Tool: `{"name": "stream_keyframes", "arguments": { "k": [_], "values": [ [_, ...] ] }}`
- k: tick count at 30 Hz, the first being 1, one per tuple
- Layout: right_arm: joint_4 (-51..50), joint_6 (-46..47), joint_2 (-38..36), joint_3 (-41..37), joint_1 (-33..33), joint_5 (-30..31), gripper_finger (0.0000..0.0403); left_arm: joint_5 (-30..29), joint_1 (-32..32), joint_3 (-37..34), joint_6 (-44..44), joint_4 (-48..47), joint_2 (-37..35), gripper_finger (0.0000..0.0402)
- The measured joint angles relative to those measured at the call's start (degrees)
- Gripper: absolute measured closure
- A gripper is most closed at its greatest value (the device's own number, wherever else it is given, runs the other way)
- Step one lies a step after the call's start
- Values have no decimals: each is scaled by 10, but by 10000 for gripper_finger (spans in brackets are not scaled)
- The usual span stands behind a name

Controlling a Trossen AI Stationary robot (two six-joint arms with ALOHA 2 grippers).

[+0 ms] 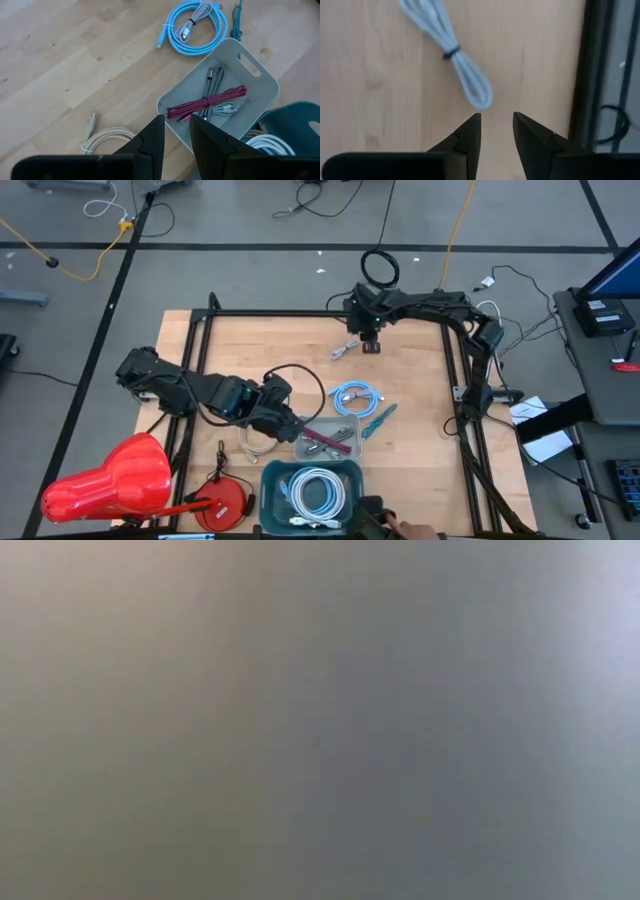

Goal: Pick & Place USB Port
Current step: Put the white charger cable into the gray bin

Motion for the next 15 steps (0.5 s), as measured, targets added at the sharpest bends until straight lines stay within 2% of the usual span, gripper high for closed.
{"name": "stream_keyframes", "arguments": {
  "k": [3,15],
  "values": [
    [15,-6,-3,2,5,-1,298,2,-2,0,-7,0,0,309],
    [-48,32,-29,1,52,-36,298,-20,-22,0,-28,-1,0,309]
  ]
}}
